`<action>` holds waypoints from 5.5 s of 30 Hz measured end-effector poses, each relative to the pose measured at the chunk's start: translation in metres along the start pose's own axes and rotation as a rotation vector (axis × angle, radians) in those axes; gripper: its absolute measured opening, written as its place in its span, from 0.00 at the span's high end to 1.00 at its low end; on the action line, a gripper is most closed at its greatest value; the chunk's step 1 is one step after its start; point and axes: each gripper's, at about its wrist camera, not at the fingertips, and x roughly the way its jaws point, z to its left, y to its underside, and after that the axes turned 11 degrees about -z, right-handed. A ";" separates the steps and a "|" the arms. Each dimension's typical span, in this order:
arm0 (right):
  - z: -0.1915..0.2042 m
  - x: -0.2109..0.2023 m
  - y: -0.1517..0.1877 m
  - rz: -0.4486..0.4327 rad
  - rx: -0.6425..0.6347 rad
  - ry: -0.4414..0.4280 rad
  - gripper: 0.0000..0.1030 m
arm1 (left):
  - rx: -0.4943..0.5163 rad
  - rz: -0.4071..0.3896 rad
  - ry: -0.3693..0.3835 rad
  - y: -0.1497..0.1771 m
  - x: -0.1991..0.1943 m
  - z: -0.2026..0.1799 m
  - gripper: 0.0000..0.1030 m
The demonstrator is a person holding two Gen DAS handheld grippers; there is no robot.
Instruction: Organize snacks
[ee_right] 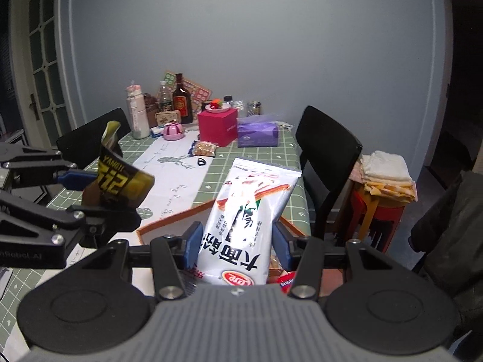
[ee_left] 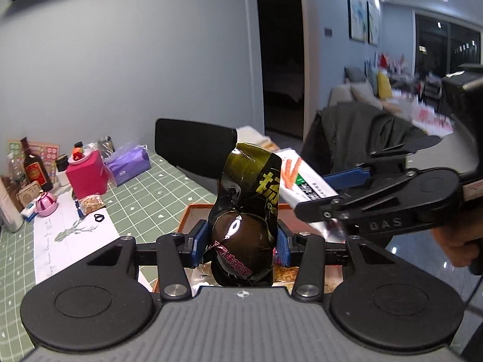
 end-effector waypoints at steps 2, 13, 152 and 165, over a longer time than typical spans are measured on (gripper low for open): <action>-0.008 0.008 0.007 0.030 0.019 0.013 0.52 | 0.007 0.047 0.009 0.004 0.019 -0.003 0.49; -0.026 0.061 0.050 0.236 0.060 -0.049 0.52 | 0.001 0.271 0.000 0.041 0.094 0.006 0.49; 0.019 -0.118 0.092 0.027 0.153 0.282 0.03 | -0.385 0.162 -0.486 0.068 -0.057 -0.091 0.00; 0.019 -0.119 0.093 0.026 0.152 0.284 0.03 | -0.380 0.161 -0.492 0.069 -0.058 -0.092 0.00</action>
